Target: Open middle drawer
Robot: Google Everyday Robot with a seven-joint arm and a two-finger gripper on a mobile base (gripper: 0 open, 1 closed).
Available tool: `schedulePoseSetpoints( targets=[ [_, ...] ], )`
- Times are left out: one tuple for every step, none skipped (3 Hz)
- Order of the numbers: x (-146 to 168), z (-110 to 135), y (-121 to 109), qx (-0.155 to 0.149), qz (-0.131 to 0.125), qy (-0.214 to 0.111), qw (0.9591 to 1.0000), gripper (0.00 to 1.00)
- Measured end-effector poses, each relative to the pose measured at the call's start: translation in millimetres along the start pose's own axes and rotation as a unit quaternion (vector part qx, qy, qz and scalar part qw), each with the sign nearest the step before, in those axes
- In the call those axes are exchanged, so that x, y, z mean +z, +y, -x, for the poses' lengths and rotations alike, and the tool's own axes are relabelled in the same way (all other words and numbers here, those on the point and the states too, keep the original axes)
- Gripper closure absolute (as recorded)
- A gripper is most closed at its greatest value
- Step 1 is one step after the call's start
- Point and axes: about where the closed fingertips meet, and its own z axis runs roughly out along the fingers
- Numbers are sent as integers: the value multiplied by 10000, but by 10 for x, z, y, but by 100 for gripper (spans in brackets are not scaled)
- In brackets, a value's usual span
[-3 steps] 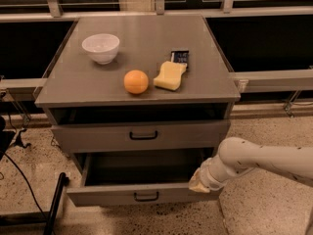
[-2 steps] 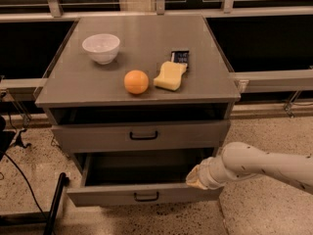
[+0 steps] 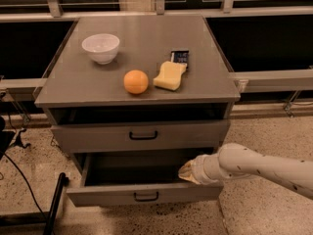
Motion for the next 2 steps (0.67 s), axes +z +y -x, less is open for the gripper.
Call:
schedulePoseSetpoints(
  targets=[
    [415, 0, -270, -95, 0, -265, 9996, 100],
    [428, -3, -254, -94, 35, -254, 9996, 100]
  ],
)
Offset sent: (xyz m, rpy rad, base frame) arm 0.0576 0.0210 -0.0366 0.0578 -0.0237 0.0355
